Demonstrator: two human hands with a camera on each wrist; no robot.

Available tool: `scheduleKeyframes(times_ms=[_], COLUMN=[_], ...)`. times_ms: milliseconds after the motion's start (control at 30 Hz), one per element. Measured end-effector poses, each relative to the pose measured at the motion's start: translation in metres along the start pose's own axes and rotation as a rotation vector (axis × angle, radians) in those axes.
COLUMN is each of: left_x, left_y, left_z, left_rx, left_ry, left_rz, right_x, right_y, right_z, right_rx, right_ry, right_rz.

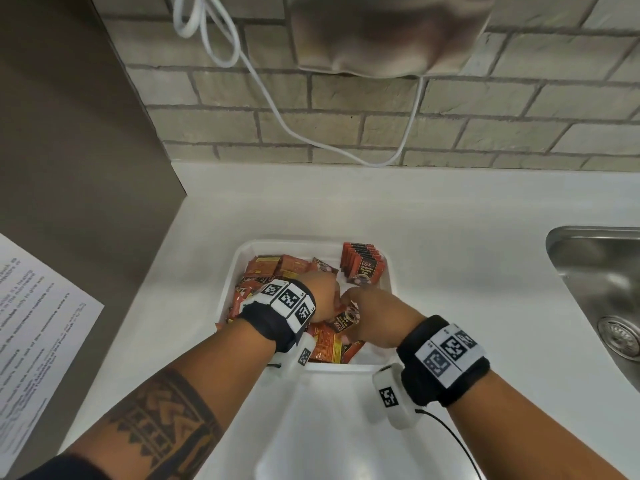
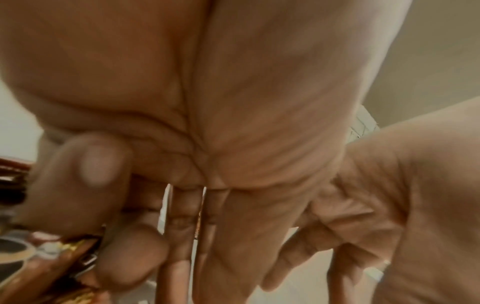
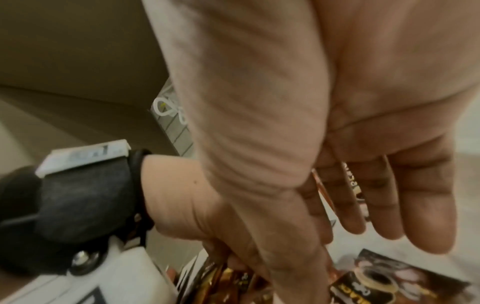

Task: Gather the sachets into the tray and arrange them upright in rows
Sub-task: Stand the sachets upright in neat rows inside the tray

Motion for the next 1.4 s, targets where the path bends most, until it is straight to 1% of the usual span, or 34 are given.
scheduleKeyframes(times_ms=[167, 267, 333, 500, 633, 867, 1000, 1200, 1267, 1400], left_x=[-0.002, 0.004, 0.008, 0.01, 0.006, 0.001, -0.003, -0.016, -0.019, -0.023], left_y=[0.006, 0.011, 0.012, 0.009, 0.008, 0.011, 0.013, 0.021, 0.023, 0.026], left_z=[-0.005, -0.007, -0.008, -0.012, -0.013, -0.011, -0.012, -0.016, -0.016, -0.018], left_rx=[-0.011, -0.042, -0.048, -0.019, 0.022, 0.083, 0.106, 0.1, 0.094, 0.084], left_ry=[-0.011, 0.094, 0.125, 0.118, 0.103, 0.062, 0.023, -0.081, -0.086, -0.056], left_rz=[-0.016, -0.062, -0.039, 0.043, 0.034, -0.023, -0.099, -0.199, -0.239, -0.319], right_x=[0.014, 0.013, 0.012, 0.01, 0.009, 0.005, -0.001, -0.005, -0.002, 0.0], right_y=[0.004, 0.005, 0.005, 0.005, 0.005, -0.001, -0.005, -0.005, -0.005, -0.004], right_z=[0.017, 0.02, 0.022, 0.023, 0.019, 0.021, 0.022, 0.019, 0.019, 0.017], right_rx=[0.026, 0.028, 0.033, 0.048, 0.049, 0.055, 0.043, 0.03, 0.028, 0.045], right_ry=[0.025, 0.031, 0.032, 0.024, 0.069, 0.103, 0.108, 0.163, 0.158, 0.145], right_rz=[-0.073, -0.158, -0.203, -0.217, -0.237, -0.105, -0.022, 0.101, 0.146, 0.215])
Point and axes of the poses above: each hand's wrist, its own z-axis towards the middle knuckle, its own x-axis out of the palm, y = z × x, the point moved 4 cm from there along z, towards the middle knuckle, and after that the axes turned 1 degree about -z, right-handed, at the moved point
